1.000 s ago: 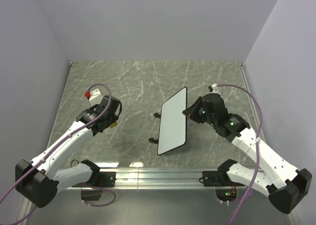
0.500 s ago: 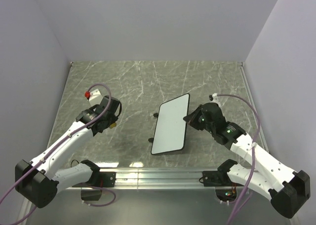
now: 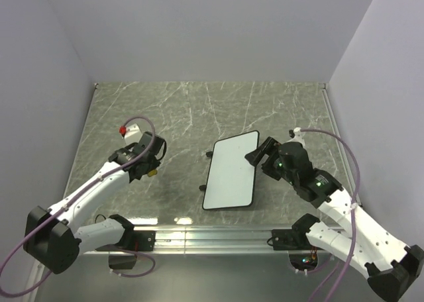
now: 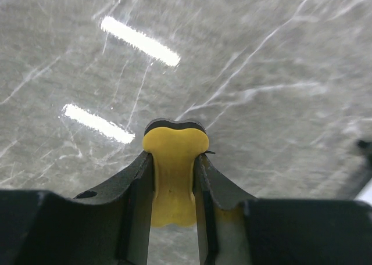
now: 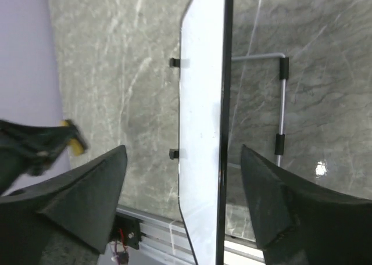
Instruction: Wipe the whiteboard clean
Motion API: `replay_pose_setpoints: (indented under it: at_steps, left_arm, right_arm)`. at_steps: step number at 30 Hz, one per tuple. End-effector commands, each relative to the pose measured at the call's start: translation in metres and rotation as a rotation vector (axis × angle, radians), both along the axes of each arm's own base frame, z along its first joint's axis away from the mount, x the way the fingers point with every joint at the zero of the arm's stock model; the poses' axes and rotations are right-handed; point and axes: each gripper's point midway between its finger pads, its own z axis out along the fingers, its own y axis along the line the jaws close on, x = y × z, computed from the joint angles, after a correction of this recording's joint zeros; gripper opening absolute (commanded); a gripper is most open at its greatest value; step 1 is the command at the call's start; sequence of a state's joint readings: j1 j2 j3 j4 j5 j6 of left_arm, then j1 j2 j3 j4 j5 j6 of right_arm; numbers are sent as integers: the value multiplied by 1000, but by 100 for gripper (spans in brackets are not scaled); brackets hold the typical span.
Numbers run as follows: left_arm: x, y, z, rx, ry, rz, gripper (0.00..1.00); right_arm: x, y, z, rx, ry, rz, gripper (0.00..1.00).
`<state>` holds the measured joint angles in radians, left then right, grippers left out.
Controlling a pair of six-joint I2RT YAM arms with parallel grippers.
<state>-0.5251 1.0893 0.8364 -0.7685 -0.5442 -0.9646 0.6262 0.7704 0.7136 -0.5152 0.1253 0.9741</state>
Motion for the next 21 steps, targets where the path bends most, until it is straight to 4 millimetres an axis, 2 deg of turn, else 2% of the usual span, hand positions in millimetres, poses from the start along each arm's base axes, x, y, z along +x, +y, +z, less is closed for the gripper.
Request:
replay_pose_setpoints:
  at_steps: [1, 3, 4, 5, 6, 7, 9, 12, 15, 16, 18, 19, 21]
  left_arm:
    - [-3, -2, -25, 14, 49, -26, 33]
    - [-1, -5, -31, 2, 47, -40, 60]
    - [-2, -5, -35, 3, 52, -38, 81]
    - [-2, -5, -35, 2, 50, -35, 88]
    - [-1, -5, -34, 1, 47, -33, 96]
    - [0, -6, -35, 1, 48, -32, 99]
    - [1, -7, -34, -3, 48, -27, 99]
    - [2, -6, -27, 2, 54, -17, 100]
    - [6, -4, -6, 7, 30, -5, 99]
    - [7, -6, 8, -6, 9, -8, 99]
    - [9, -9, 24, -20, -19, -43, 99]
    - [11, -15, 40, -56, -59, -71, 99]
    - [14, -19, 55, -64, -93, -111, 99]
  right_arm:
    - [0, -14, 39, -23, -97, -29, 87]
    - [-2, -21, 60, -19, -141, -38, 89]
    - [-5, -26, 64, -42, -150, -40, 89]
    - [-7, -29, 77, -33, -182, -42, 89]
    - [-8, -32, 83, -37, -197, -44, 92]
    - [-11, -36, 85, -53, -204, -40, 93]
    - [-14, -39, 97, -55, -232, -34, 95]
    - [-17, -43, 98, -94, -236, -14, 97]
    - [-24, -46, 98, -118, -236, 15, 98]
    - [-25, -46, 99, -128, -245, 31, 98]
    - [-28, -40, 101, -119, -260, 71, 100]
    - [-28, -40, 102, -124, -267, 77, 100]
    - [-30, -40, 99, -126, -272, 91, 100]
